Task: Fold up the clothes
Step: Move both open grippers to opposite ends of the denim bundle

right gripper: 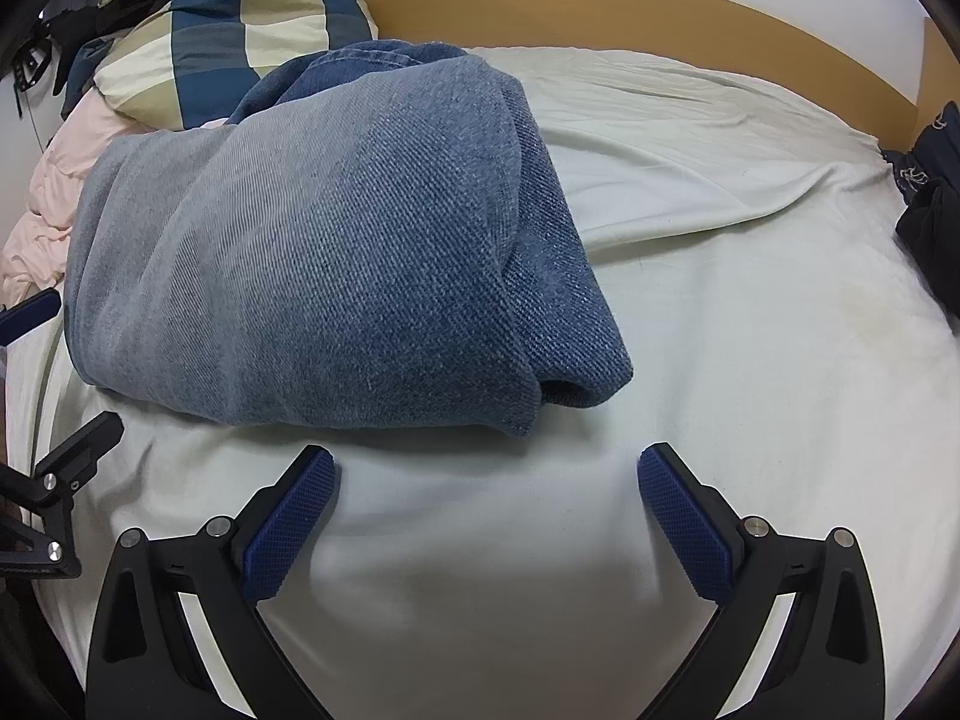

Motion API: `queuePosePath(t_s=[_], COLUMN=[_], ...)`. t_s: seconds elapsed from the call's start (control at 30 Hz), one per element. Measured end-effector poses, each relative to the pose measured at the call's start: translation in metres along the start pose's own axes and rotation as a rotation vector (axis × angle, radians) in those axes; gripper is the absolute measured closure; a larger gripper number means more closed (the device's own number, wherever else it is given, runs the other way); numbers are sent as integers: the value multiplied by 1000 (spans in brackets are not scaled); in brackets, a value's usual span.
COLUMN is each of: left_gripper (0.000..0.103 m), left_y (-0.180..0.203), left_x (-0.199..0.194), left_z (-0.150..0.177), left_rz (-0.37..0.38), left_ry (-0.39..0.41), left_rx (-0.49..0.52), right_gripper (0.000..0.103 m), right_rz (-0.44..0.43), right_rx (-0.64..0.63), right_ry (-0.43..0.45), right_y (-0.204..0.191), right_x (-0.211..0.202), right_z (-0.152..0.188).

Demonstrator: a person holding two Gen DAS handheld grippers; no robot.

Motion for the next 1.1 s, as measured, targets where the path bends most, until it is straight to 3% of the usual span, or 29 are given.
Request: queuePosePath(t_s=[0.17,0.4,0.5,0.63,0.83,0.93,1.1], left_gripper=[0,6,6,21,24,25,25], left_y=[6,11,14,-5,-18,-24,-20], left_x=[5,-9,0,7,5,4,-5], left_z=[2,0,-1,-2,-2,-2,0], left_rz=[-66,-29,-34,-21,70,126,164], left_ry=[-7,62,31,27,81,113,141], left_rx=[42,56,78,-2,-103,-157,-202], right_gripper=[0,0,0,0,0,0,0], right_rz=[-12,-15,-15,-10,-45,-5,79], right_rx=[8,10,11,8,12,-88,-384], right_ry=[2,3,3,3,14,63,172], right_y=[-1,-3,-4,-6,-8,-13,-45], right_x=[-1,0,1,1,-4,-15,-36], right_z=[-1,-1,-1,-2,-6,-8,-11])
Point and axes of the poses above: each gripper's, at about its wrist camera, not at the fingertips, and x roughly the way its jaws point, y to its right, z to its underside, the point moved 10 cm from there along x, roughly the way its jaws point, and after that the axes turned 14 degrees about x, right-handed, at the moved point
